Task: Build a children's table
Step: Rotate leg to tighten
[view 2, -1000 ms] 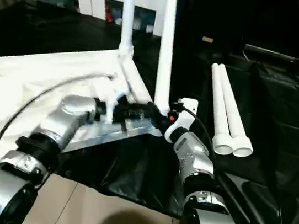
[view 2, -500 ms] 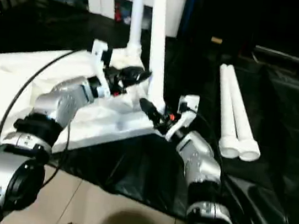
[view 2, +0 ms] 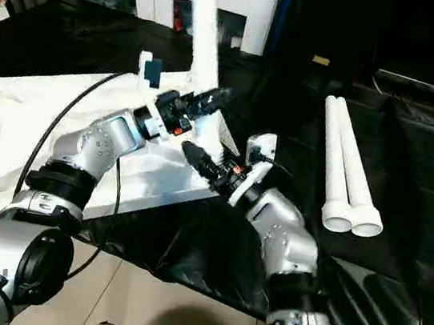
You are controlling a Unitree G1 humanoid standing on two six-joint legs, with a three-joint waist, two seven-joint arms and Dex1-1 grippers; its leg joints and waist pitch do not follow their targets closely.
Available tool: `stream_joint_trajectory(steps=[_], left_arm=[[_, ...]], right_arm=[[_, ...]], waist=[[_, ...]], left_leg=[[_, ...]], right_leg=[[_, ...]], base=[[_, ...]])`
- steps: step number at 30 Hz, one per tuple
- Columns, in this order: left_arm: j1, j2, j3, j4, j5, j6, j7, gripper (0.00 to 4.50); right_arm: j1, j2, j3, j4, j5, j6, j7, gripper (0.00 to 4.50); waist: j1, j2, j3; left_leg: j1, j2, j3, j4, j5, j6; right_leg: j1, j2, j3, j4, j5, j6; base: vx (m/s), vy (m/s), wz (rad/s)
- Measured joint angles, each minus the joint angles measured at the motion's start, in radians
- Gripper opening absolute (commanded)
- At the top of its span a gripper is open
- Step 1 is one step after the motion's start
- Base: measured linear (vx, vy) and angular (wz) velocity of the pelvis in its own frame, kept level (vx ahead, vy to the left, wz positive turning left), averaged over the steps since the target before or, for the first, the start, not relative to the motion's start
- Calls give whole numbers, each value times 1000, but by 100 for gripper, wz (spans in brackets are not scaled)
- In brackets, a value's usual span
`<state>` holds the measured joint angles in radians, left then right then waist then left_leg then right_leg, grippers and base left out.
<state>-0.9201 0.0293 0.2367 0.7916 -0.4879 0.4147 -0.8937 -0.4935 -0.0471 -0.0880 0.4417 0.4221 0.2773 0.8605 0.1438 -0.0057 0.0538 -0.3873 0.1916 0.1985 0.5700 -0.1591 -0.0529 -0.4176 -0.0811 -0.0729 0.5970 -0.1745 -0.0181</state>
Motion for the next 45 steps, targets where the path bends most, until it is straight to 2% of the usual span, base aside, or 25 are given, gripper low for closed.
stream_joint_trajectory(steps=[2,3,7,10,13,14,20,21,25,26,33,35,38,40,42,45], left_arm=[[0,2,3,0,-9,3,4,323],[-1,2,4,-1,-13,4,5,275],[-3,4,19,-2,-27,12,7,280],[-10,2,27,-2,-30,14,18,219],[-20,1,33,-2,-30,14,37,238],[-22,-1,35,-2,-31,12,48,214],[-28,-5,38,-2,-33,7,70,194],[-28,-5,38,-2,-33,7,71,193],[-29,-4,41,-2,-33,0,85,193],[-30,-4,41,-2,-33,-2,92,193],[-34,-4,41,-2,-33,-6,104,193],[-34,1,42,-2,-33,-6,103,193],[-34,2,41,-3,-33,-6,102,193],[-34,1,40,-3,-33,-6,102,193],[-34,1,30,-5,-32,-5,99,193],[-33,1,15,-21,-26,-5,92,193]], right_arm=[[3,-7,4,-12,3,5,4,274],[3,-11,7,-17,5,8,4,274],[13,-23,10,-40,8,25,13,274],[13,-32,13,-45,8,28,16,274],[13,-38,18,-47,2,22,10,274],[13,-40,19,-47,-4,21,7,274],[13,-46,22,-47,-1,27,1,274],[12,-46,22,-47,0,28,0,344],[11,-64,16,-49,8,33,-4,364],[8,-70,15,-51,9,35,-7,387],[-57,-106,-103,-66,121,123,-37,390],[-57,-125,-120,-68,135,141,-35,390],[-56,-152,-114,-76,152,193,-4,390],[-56,-171,-90,-89,152,220,29,390],[-47,-205,-41,-114,145,252,65,390],[-47,-211,-6,-124,124,268,75,390]], waist=[[0,0,0],[0,0,0],[0,0,0],[1,0,0],[0,0,0],[0,0,0],[0,0,0],[0,0,0],[1,0,0],[1,0,0],[2,-1,0],[4,-1,0],[5,-1,0],[4,-1,0],[7,-1,1],[7,-1,1]], left_leg=[[0,0,0,0,0,0],[0,0,0,0,0,0],[0,0,0,0,0,0],[0,0,0,0,0,0],[0,0,0,1,0,0],[0,0,0,1,0,0],[0,0,0,2,0,1],[0,0,0,2,0,1],[0,0,0,3,1,1],[0,0,0,3,1,1],[0,0,-1,8,1,1],[0,0,-1,9,1,1],[0,0,-1,9,1,1],[0,1,-1,10,1,1],[0,1,-1,10,1,1],[0,1,-2,13,0,0]], right_leg=[[0,0,0,0,0,0],[0,0,0,0,0,0],[0,0,0,0,0,0],[0,0,0,0,0,0],[0,0,0,0,1,0],[0,0,0,0,1,0],[1,0,0,1,1,1],[1,0,0,1,1,1],[1,0,0,2,1,0],[1,0,0,2,1,0],[1,0,0,6,1,0],[1,0,0,6,1,0],[1,0,1,7,1,0],[1,0,0,8,1,1],[1,0,0,9,1,1],[1,0,1,10,1,1]], base=[[0,0,0],[0,0,0],[0,0,0],[0,0,0],[0,0,0],[0,0,0],[0,0,0],[0,0,0],[0,0,0],[0,0,0],[0,0,0],[0,0,0],[0,0,0],[0,0,0],[0,0,0],[0,0,0]])
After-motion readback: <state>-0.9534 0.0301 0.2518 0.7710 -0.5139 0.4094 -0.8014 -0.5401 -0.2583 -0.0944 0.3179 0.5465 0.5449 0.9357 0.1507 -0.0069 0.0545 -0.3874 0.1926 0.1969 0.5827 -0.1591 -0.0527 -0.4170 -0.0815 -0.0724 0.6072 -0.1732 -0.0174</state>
